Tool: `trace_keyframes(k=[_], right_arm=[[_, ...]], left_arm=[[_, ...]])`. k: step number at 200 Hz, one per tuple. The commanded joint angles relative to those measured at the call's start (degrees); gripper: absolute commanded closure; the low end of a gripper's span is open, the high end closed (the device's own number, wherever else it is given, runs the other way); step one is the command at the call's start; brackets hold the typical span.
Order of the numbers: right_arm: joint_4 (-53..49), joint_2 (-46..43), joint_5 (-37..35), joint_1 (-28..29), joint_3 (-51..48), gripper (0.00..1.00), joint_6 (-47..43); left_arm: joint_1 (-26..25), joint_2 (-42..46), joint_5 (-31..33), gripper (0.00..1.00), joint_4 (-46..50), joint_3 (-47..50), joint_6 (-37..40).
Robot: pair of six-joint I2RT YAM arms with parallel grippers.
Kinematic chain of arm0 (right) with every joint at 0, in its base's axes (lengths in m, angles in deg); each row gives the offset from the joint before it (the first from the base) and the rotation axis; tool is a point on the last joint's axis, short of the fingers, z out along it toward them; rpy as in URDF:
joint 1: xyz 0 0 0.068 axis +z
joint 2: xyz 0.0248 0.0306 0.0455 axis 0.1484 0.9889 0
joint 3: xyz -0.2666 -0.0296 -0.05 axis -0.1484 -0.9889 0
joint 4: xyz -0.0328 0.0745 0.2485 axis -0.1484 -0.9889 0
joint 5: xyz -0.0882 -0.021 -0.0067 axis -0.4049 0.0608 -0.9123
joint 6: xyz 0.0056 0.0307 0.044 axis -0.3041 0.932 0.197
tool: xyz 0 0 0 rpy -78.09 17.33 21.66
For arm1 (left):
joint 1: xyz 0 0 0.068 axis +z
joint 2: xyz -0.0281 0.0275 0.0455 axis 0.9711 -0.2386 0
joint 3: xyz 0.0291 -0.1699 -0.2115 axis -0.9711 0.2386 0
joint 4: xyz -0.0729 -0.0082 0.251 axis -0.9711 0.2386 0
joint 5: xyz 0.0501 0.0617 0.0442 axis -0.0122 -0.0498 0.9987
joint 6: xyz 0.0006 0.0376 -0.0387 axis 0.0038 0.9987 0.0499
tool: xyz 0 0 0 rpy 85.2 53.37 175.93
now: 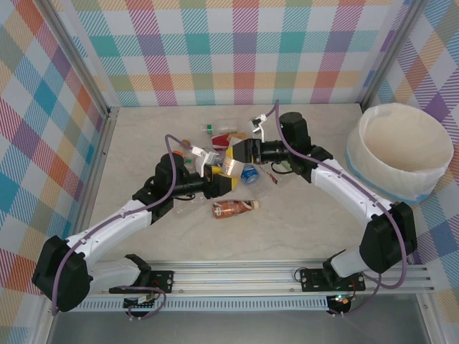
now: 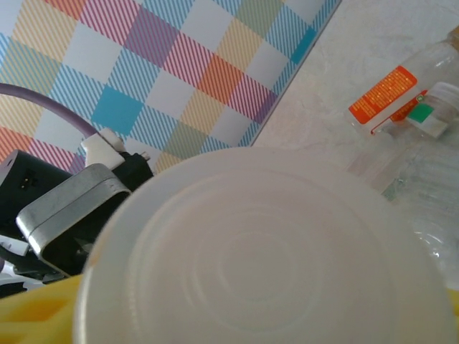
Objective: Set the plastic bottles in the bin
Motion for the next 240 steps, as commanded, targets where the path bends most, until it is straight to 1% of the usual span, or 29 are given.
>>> trace_keyframes(k=[1, 12, 31, 44, 61, 79, 93, 100, 102, 103, 106, 122, 132, 143, 155, 169, 190, 203, 223, 240], right_arm=[[0.0, -0.73, 0.63, 0.35, 2.16, 0.4, -0.53], [-0.78, -1.08, -0.75, 0.35, 2.23, 0.47, -0.72], [-2.82, -2.1, -4.37, 0.29, 2.42, 0.52, -1.57], [-4.54, -3.07, -7.43, 0.08, 2.62, 0.53, -2.32], [-8.59, -4.81, -11.97, -0.85, 3.81, 0.53, -4.47], [-13.05, -7.91, -16.86, -3.34, 5.33, 0.53, -7.15], [-16.96, -10.63, -21.85, -5.77, 6.78, 0.52, -10.08], [-19.74, -11.93, -26.19, -6.72, 8.02, 0.52, -12.28], [-20.66, -12.18, -27.56, -6.96, 8.34, 0.52, -12.98], [-21.05, -12.33, -28.31, -7.09, 8.59, 0.52, -13.31], [-22.33, -12.77, -30.47, -7.43, 9.13, 0.52, -14.27], [-26.34, -15.18, -40.7, -9.11, 11.48, 0.52, -19.27], [-27.03, -16.75, -45.65, -10.4, 12.2, 0.51, -21.58], [-27.04, -18.25, -49.46, -12.24, 12.67, 0.51, -23.8], [-26.94, -19.64, -52.36, -14.26, 13.25, 0.51, -25.97], [-26.23, -21.04, -54.09, -16.73, 13.32, 0.5, -28.23], [-24.5, -22.5, -57.5, -20.38, 13.34, 0.5, -29.73], [-21.95, -23.38, -59.1, -23.01, 13.04, 0.5, -30.06], [-17.94, -24.42, -57.13, -28.27, 12.43, 0.5, -28.91], [-16.81, -24.19, -58.48, -31.76, 13.31, 0.49, -29.03]], left_arm=[[-0.92, -0.63, -0.7, 0.59, -0.46, -2.24, 0.92], [-0.92, -0.9, 0.18, 0.52, 1.41, -2.92, 0.75], [-0.92, -0.3, 3.29, 0.37, 3.0, -2.98, -0.61], [-0.92, 0.52, 4.1, 0.24, 2.41, -2.17, -0.77], [-0.83, 1.94, 6.4, 0.12, 3.15, -1.53, -0.75], [-0.85, 4.12, 12.41, 0.0, 4.71, -0.16, -1.33], [-0.83, 6.35, 19.81, 0.0, 5.69, 1.5, -2.79], [-0.83, 7.3, 24.44, 0.0, 6.87, 2.41, -3.81], [-0.83, 7.7, 26.6, 0.0, 7.36, 2.59, -4.03], [-0.83, 7.81, 26.6, 0.0, 7.61, 2.68, -4.24], [-0.83, 8.29, 29.87, 0.0, 8.37, 2.94, -4.82], [-0.67, 10.42, 39.72, 0.0, 12.91, 4.12, -6.75], [-0.44, 11.77, 44.15, 0.0, 15.9, 4.58, -8.08], [-0.1, 13.23, 48.26, 0.0, 18.65, 5.33, -9.73], [0.5, 15.15, 50.81, 0.0, 20.45, 6.58, -11.17], [1.36, 16.96, 54.33, 0.0, 22.93, 7.96, -13.83], [4.24, 18.78, 58.81, 0.0, 28.41, 8.98, -20.86], [6.55, 20.11, 58.51, 0.0, 29.05, 10.29, -23.6], [9.09, 22.25, 56.56, 0.0, 29.04, 12.54, -25.49], [10.81, 23.45, 54.89, 0.0, 28.51, 14.15, -26.4]])
